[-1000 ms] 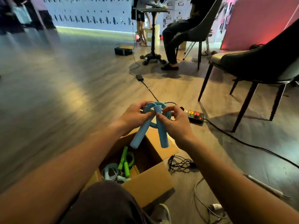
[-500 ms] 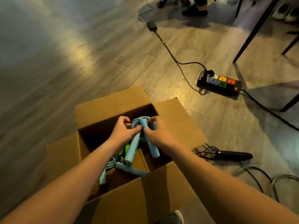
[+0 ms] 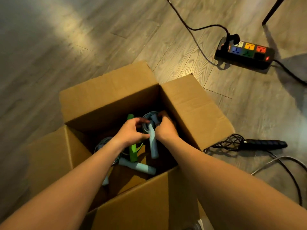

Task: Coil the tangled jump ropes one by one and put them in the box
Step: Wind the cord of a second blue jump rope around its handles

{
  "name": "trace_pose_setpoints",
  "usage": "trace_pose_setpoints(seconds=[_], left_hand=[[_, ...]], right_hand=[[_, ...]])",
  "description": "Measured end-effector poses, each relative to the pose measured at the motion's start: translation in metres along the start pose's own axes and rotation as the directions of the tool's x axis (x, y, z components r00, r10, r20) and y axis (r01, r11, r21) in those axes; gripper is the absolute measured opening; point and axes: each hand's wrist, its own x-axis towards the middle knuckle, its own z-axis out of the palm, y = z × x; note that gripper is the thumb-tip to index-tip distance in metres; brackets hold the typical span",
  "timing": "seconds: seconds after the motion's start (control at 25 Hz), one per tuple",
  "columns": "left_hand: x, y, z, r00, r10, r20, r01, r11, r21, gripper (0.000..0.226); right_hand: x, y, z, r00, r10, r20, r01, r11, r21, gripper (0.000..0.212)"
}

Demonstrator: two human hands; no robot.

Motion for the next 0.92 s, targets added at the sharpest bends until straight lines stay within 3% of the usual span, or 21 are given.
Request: trace_pose_setpoints(seconds=[0.08, 0.16, 0.28, 0.4, 0.48, 0.76, 0.92], left_hand=[[-0.002, -0.004, 0.007, 0.994, 0.102, -0.050, -0.088, 0.971, 0.221, 0.054], [-0.003, -0.006, 0.017, 0.981, 0.151, -0.124, -0.102, 0.937, 0.335, 0.058], [-0.005, -0.008, 0.028, 0.975, 0.150, -0.162, -0.070, 0.905, 0.419, 0.061], [-0.008, -0.001, 0.026, 0.983, 0.120, -0.139, -0.043, 0.887, 0.459, 0.060], [-0.014, 0.007, 0.019, 0.984, 0.126, -0.128, -0.054, 0.888, 0.457, 0.056], [-0.071, 0.048, -0.018, 0.980, 0.165, -0.114, -0.083, 0.853, 0.516, 0.036], [-0.111, 0.100, -0.007, 0.964, 0.264, -0.026, -0.215, 0.836, 0.505, 0.026]], right_hand=[[-0.005, -0.003, 0.002, 0.991, 0.046, -0.122, -0.046, 0.999, 0.004, 0.028], [-0.008, -0.002, 0.005, 0.970, 0.157, -0.188, -0.141, 0.985, 0.095, 0.029], [-0.015, -0.007, 0.000, 0.968, 0.222, -0.114, -0.216, 0.974, 0.064, 0.026], [-0.028, -0.009, -0.012, 0.993, 0.116, 0.023, -0.103, 0.945, -0.310, 0.024], [-0.035, -0.013, -0.018, 0.988, 0.111, 0.107, -0.058, 0.912, -0.406, 0.033], [-0.094, -0.035, -0.087, 0.987, -0.004, 0.160, 0.038, 0.977, -0.209, 0.047], [-0.144, -0.016, -0.144, 0.994, 0.031, 0.107, -0.024, 0.997, -0.074, 0.057]])
